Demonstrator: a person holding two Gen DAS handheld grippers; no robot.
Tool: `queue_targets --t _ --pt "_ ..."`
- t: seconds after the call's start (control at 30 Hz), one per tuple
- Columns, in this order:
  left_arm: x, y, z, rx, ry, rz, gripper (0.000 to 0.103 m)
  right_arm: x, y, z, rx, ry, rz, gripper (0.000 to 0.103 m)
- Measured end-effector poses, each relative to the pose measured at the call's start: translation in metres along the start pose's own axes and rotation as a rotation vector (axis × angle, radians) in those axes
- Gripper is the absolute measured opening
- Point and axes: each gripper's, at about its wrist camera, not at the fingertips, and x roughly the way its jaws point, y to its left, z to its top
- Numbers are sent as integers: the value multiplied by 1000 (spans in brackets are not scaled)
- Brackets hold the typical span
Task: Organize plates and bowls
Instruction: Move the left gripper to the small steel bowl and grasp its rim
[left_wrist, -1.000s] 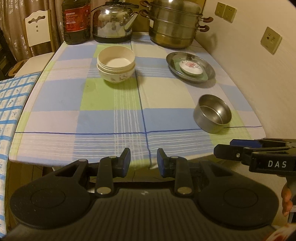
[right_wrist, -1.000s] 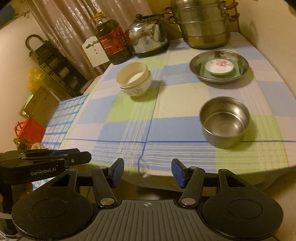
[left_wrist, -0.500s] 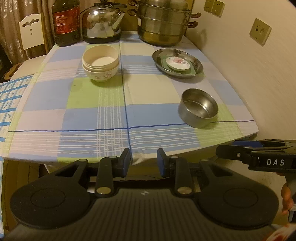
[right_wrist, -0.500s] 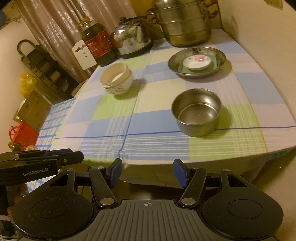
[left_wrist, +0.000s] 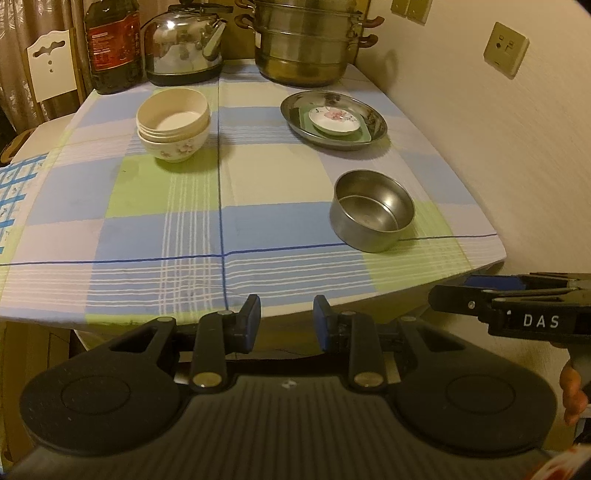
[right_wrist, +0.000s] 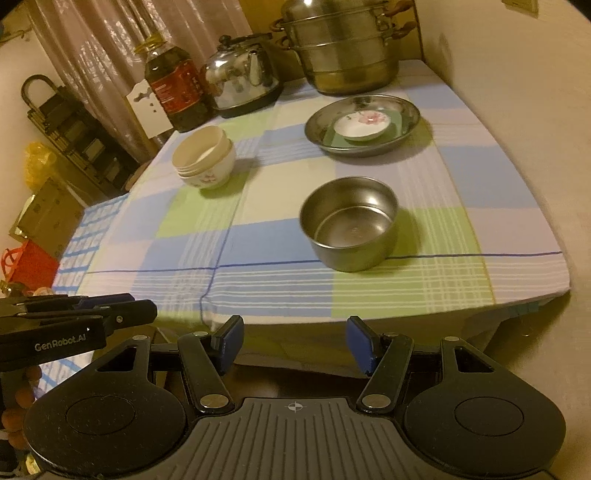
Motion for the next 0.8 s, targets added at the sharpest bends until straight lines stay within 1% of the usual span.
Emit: queue_targets --t 0.17,0.33,0.5,0.7,0.8 --pt "10 -15 2 25 -3 -3 27 0 -17 3 0 -16 -27 61" --pt "25 -25 13 53 -2 -29 27 1 -36 10 37 -38 -53 61" --pt "47 -33 34 75 -6 -74 27 10 -53 22 78 -60 -84 61" --pt "85 -38 62 117 25 -114 27 22 -67 37 120 -94 -113 61" --pt "100 -39 74 133 39 -130 27 31 -71 44 134 -95 -124 61"
